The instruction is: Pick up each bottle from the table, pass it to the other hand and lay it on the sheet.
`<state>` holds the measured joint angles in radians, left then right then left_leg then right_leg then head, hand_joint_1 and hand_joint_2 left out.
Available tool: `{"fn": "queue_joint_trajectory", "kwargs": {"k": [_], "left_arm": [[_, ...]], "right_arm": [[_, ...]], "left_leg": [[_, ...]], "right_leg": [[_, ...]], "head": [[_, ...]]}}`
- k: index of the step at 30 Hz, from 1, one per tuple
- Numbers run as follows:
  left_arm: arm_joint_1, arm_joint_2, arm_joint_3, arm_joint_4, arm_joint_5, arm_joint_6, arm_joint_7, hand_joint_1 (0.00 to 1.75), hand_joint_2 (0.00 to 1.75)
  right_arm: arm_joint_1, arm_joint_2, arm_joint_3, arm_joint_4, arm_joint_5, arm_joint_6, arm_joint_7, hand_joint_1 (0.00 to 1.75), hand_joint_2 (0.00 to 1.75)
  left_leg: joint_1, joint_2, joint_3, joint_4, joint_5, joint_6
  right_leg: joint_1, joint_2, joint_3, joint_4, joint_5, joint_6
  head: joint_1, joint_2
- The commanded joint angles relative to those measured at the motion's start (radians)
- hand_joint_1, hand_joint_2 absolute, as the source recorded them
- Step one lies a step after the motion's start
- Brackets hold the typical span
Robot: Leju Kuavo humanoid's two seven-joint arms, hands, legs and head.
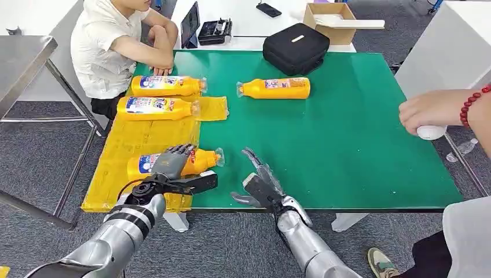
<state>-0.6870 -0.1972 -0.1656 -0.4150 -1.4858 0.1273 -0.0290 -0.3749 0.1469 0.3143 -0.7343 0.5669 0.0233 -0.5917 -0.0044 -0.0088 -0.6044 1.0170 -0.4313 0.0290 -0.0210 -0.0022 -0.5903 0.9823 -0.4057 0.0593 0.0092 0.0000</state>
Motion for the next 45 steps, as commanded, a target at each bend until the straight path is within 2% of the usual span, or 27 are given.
{"fn": "queue_joint_trajectory", "kwargs": {"k": [1, 13, 20, 24, 26, 34, 39, 45], "left_arm": [[0.000, 0.037, 0.027, 0.136, 0.000, -0.115, -0.005, 0.00, 1.75], [0.012, 0.039, 0.019, 0.129, -0.005, -0.120, -0.017, 0.00, 1.75], [0.027, 0.000, 0.007, 0.040, -0.020, 0.142, -0.035, 0.00, 1.75], [0.031, -0.011, 0.011, 0.017, -0.017, 0.151, -0.032, 0.00, 1.75], [0.061, -0.032, 0.025, -0.057, 0.008, 0.249, -0.071, 0.00, 1.75], [0.154, -0.062, -0.006, -0.269, 0.026, 0.373, -0.135, 0.00, 1.75], [0.196, -0.077, -0.046, -0.411, 0.043, 0.359, -0.157, 0.00, 1.75], [0.196, -0.077, -0.046, -0.411, 0.043, 0.359, -0.157, 0.00, 1.75]], "right_arm": [[-0.081, -0.004, 0.026, 0.131, -0.008, -0.003, -0.014, 0.00, 1.75], [-0.087, -0.005, 0.022, 0.151, -0.013, -0.011, -0.020, 0.00, 1.75], [-0.054, -0.012, 0.007, 0.113, -0.017, -0.026, -0.017, 0.00, 1.75], [-0.042, -0.013, 0.004, 0.095, -0.015, -0.027, -0.012, 0.00, 1.75], [-0.015, -0.016, -0.003, 0.058, -0.011, -0.030, 0.002, 0.00, 1.75], [0.032, -0.023, -0.012, -0.018, 0.005, -0.021, 0.031, 0.00, 1.75], [0.048, -0.026, -0.018, -0.048, 0.011, -0.018, 0.046, 0.00, 1.75], [0.048, -0.026, -0.018, -0.048, 0.011, -0.018, 0.046, 0.00, 1.75]], "left_leg": [[0.000, 0.005, 0.005, -0.002, -0.001, -0.002], [0.001, 0.005, 0.010, -0.002, -0.001, -0.002], [0.000, 0.002, 0.012, -0.002, 0.000, -0.002], [0.001, -0.001, 0.011, -0.001, 0.000, -0.001], [0.001, -0.001, 0.010, -0.001, 0.001, -0.002], [0.001, -0.001, 0.004, 0.000, 0.000, -0.002], [0.001, 0.001, -0.001, 0.001, -0.001, -0.002], [0.001, 0.000, 0.000, 0.001, -0.001, -0.002]], "right_leg": [[0.001, 0.004, 0.004, -0.002, 0.000, -0.003], [0.001, 0.005, 0.008, -0.002, 0.001, -0.003], [0.001, 0.002, 0.011, -0.002, 0.000, -0.003], [0.001, -0.001, 0.010, -0.001, 0.000, -0.002], [0.001, -0.001, 0.009, -0.002, 0.000, -0.003], [0.001, -0.001, 0.004, -0.001, -0.001, -0.003], [0.002, 0.000, -0.001, 0.000, -0.001, -0.003], [0.002, -0.001, 0.000, 0.001, -0.003, -0.003]], "head": [[0.000, 0.000], [0.000, 0.000], [0.000, 0.000], [0.000, 0.000], [0.000, 0.000], [0.000, 0.000], [0.000, 0.000], [0.000, 0.000]]}}
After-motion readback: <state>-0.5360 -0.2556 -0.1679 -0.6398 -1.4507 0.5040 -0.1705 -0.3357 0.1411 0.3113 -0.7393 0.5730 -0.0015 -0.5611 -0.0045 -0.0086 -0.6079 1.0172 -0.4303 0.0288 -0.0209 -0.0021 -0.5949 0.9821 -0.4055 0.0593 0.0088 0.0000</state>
